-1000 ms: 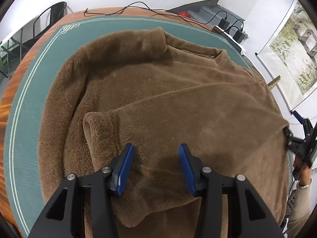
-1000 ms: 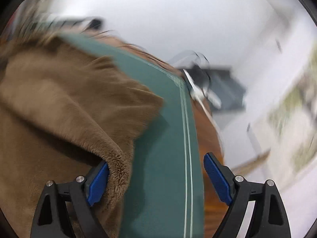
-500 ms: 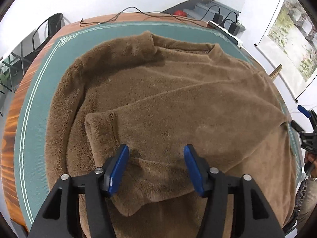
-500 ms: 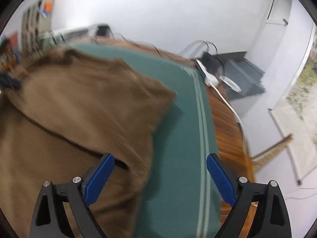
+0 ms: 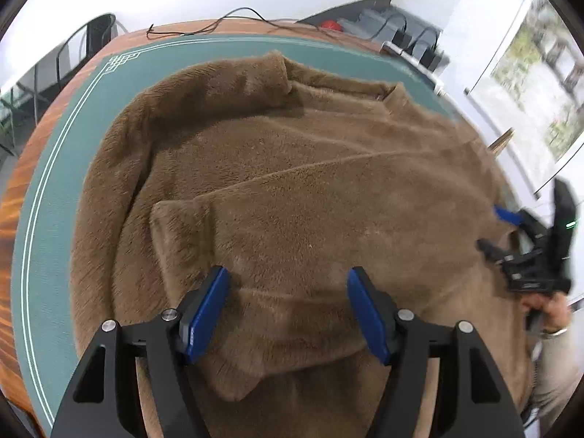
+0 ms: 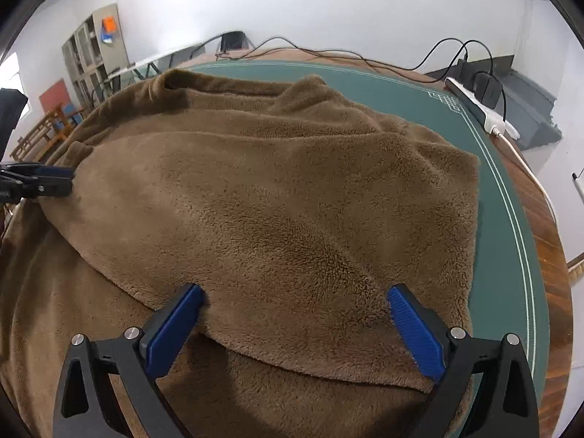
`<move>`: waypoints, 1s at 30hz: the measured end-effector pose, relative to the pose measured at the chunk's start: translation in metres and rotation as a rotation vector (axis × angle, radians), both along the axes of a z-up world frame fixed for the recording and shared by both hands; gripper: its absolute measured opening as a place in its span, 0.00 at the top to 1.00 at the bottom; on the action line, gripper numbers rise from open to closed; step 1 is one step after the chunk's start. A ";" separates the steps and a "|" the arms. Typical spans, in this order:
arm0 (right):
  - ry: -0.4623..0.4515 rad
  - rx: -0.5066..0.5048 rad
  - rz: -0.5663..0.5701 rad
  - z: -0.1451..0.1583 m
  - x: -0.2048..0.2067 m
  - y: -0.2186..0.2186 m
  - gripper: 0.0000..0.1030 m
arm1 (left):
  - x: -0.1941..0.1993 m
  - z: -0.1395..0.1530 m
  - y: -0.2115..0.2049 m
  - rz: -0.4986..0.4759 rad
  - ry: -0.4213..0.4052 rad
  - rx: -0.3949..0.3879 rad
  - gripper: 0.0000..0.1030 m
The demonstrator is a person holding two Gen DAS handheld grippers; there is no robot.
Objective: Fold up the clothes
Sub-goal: 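Move the left gripper to the sweatshirt side edge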
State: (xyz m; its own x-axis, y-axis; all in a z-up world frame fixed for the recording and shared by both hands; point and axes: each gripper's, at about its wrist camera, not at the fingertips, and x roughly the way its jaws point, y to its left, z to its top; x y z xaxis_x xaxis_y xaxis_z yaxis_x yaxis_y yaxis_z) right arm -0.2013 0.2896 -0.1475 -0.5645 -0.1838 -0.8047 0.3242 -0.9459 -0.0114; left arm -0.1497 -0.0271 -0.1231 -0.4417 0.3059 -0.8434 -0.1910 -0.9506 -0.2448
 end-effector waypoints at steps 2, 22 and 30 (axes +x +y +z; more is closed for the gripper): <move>0.017 0.011 -0.003 -0.001 0.003 -0.001 0.01 | 0.016 0.015 -0.018 0.026 0.031 0.026 0.30; 0.041 0.049 -0.013 -0.002 0.004 -0.006 0.01 | 0.277 -0.009 -0.129 0.177 0.069 0.200 0.24; 0.058 0.071 -0.016 -0.001 0.007 -0.008 0.01 | 0.313 -0.036 -0.135 0.195 0.085 0.275 0.40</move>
